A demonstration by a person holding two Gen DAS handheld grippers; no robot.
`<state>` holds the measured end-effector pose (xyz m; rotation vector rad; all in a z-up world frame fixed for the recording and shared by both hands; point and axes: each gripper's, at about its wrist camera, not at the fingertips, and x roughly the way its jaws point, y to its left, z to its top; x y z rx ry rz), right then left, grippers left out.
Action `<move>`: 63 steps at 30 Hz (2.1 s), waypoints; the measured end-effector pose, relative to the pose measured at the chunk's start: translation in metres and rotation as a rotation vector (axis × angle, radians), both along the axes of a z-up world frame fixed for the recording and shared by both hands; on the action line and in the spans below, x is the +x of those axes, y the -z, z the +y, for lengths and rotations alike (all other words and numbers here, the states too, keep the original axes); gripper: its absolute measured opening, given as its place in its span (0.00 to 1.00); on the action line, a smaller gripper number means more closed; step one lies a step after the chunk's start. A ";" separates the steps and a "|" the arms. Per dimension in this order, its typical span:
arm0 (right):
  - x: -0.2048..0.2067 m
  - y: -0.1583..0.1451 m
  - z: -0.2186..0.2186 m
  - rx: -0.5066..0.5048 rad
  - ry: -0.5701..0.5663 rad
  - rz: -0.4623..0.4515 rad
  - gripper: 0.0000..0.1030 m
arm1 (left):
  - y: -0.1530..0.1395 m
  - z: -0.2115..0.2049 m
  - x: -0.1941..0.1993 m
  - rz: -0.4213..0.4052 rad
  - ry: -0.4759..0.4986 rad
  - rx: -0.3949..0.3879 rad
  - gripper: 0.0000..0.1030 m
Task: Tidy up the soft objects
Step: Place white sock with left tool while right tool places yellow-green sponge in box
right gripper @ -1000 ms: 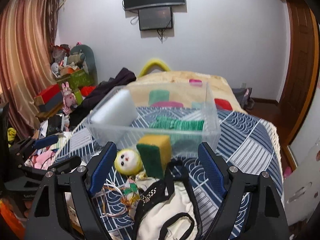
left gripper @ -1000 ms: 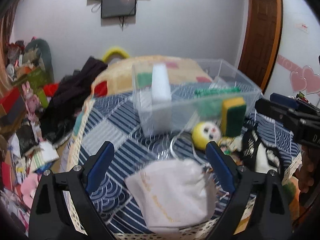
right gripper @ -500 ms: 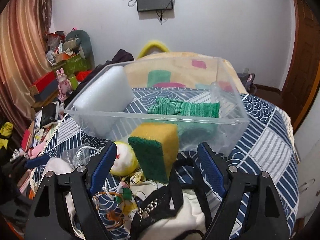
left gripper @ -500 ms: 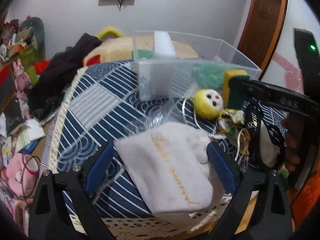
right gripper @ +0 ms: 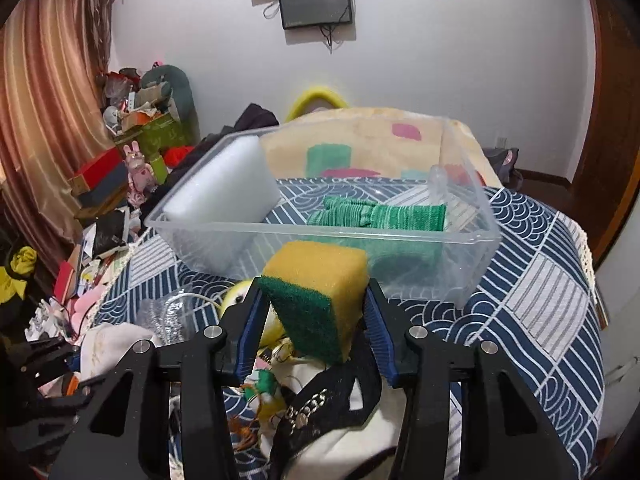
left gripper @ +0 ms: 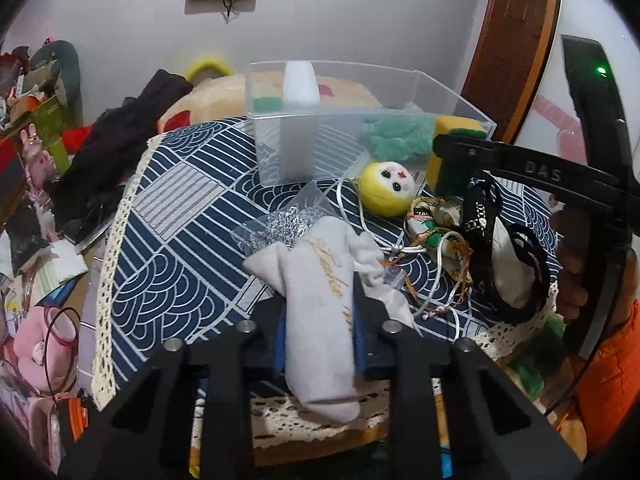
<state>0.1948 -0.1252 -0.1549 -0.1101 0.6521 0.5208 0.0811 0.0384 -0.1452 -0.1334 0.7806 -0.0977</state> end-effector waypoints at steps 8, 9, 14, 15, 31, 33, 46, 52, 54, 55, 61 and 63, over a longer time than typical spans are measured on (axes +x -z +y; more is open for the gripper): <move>-0.017 -0.018 -0.004 0.019 -0.008 -0.068 0.42 | -0.020 0.000 -0.011 -0.060 -0.029 0.019 0.20; -0.019 -0.020 -0.006 0.025 -0.005 -0.074 0.42 | -0.025 0.000 -0.013 -0.076 -0.032 0.024 0.20; -0.024 -0.031 -0.015 0.061 0.008 -0.107 0.42 | -0.049 0.005 -0.017 -0.147 -0.053 0.020 0.20; -0.025 -0.034 -0.016 0.067 0.010 -0.114 0.42 | -0.054 0.007 -0.015 -0.159 -0.057 0.016 0.20; -0.024 -0.066 -0.029 0.101 0.040 -0.217 0.42 | -0.119 0.021 0.028 -0.337 -0.117 -0.031 0.20; -0.023 -0.069 -0.029 0.102 0.041 -0.231 0.42 | -0.126 0.021 0.036 -0.355 -0.122 -0.037 0.20; 0.013 -0.060 -0.020 0.076 0.055 -0.218 0.42 | -0.117 0.003 0.101 -0.322 -0.088 -0.065 0.20; 0.034 -0.042 -0.017 0.062 0.050 -0.141 0.42 | -0.088 -0.012 0.132 -0.221 -0.027 -0.068 0.20; 0.038 -0.035 -0.016 0.056 0.051 -0.113 0.42 | -0.078 -0.019 0.140 -0.185 -0.006 -0.061 0.20; 0.040 -0.033 -0.016 0.056 0.049 -0.101 0.42 | -0.074 -0.021 0.143 -0.177 -0.001 -0.055 0.20; 0.046 -0.021 -0.014 0.031 0.046 -0.053 0.43 | -0.058 -0.021 0.155 -0.125 -0.009 -0.052 0.21; 0.047 -0.020 -0.013 0.022 0.044 -0.043 0.43 | -0.053 -0.018 0.159 -0.102 -0.019 -0.063 0.23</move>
